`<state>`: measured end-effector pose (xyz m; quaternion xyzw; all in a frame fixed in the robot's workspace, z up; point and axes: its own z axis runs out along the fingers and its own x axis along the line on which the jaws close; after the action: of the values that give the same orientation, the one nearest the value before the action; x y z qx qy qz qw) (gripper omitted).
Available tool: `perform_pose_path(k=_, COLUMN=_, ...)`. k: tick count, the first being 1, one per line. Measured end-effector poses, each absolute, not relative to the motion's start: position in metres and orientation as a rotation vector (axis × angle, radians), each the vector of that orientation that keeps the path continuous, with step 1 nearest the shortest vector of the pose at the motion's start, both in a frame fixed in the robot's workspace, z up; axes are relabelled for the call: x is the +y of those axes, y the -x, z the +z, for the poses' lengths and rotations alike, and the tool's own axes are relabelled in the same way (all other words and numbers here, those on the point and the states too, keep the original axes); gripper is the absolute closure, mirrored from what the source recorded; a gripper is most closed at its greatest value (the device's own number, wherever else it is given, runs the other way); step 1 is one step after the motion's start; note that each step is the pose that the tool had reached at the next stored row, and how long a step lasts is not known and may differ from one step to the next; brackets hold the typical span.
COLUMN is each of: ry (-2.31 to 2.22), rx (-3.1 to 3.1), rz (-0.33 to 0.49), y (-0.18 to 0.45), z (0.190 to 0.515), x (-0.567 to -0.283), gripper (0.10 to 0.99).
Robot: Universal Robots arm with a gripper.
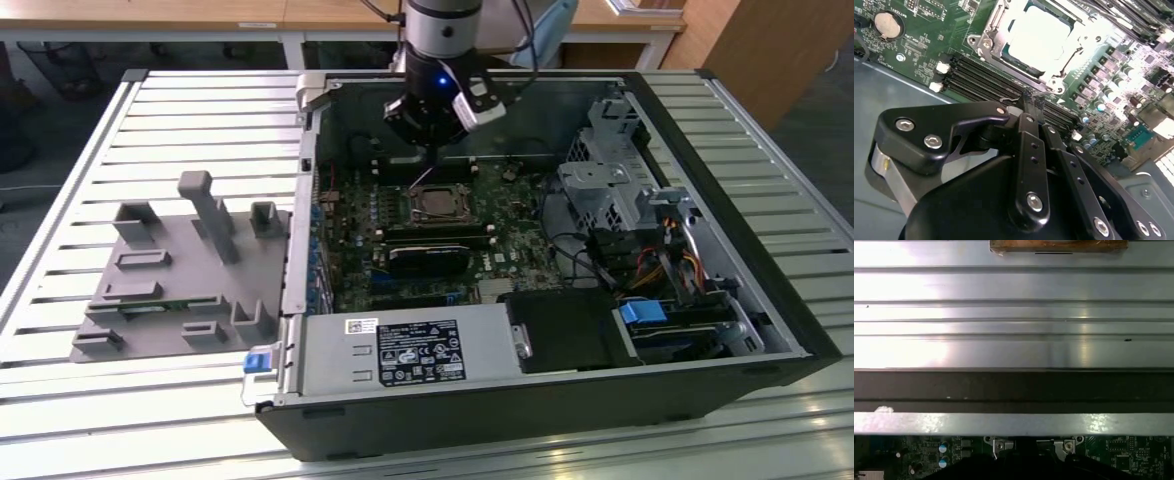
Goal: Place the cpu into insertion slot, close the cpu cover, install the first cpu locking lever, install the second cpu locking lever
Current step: 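Install the first cpu locking lever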
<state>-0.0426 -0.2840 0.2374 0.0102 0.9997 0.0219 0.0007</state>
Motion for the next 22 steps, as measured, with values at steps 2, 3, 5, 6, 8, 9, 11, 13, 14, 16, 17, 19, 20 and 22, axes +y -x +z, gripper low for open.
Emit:
perform_pose_path(k=2, ry=-0.032, rx=3.139, rz=0.069, y=0.041, z=0.236, x=-0.284, gripper=0.980)
perform_pose_path(k=3, ry=-0.032, rx=3.139, rz=0.069, y=0.040, z=0.236, x=-0.284, gripper=0.980)
perform_pose_path(k=5, ry=-0.032, rx=3.139, rz=0.069, y=0.038, z=0.235, x=-0.284, gripper=0.980)
perform_pose_path(k=6, ry=-0.032, rx=3.139, rz=0.069, y=0.038, z=0.235, x=-0.284, gripper=0.980)
perform_pose_path(k=8, ry=-0.032, rx=3.139, rz=0.069, y=0.036, z=0.234, x=-0.284, gripper=0.980)
perform_pose_path(k=9, ry=-0.032, rx=3.139, rz=0.069, y=0.035, z=0.233, x=-0.284, gripper=0.980)
perform_pose_path(k=11, ry=-0.032, rx=3.139, rz=0.069, y=0.034, z=0.232, x=-0.284, gripper=0.980)
perform_pose_path(k=13, ry=-0.032, rx=3.139, rz=0.068, y=0.032, z=0.232, x=-0.284, gripper=0.980)
perform_pose_path(k=14, ry=-0.032, rx=3.139, rz=0.068, y=0.032, z=0.232, x=-0.284, gripper=0.980)
perform_pose_path(k=16, ry=-0.032, rx=3.139, rz=0.069, y=0.031, z=0.231, x=-0.284, gripper=0.980)
perform_pose_path(k=17, ry=-0.032, rx=3.139, rz=0.069, y=0.031, z=0.231, x=-0.284, gripper=0.980)
perform_pose_path(k=19, ry=-0.032, rx=3.139, rz=0.069, y=0.031, z=0.231, x=-0.284, gripper=0.980)
perform_pose_path(k=20, ry=-0.032, rx=3.139, rz=0.069, y=0.031, z=0.231, x=-0.284, gripper=0.980)
perform_pose_path(k=22, ry=-0.032, rx=3.139, rz=0.069, y=0.031, z=0.231, x=-0.284, gripper=0.980)
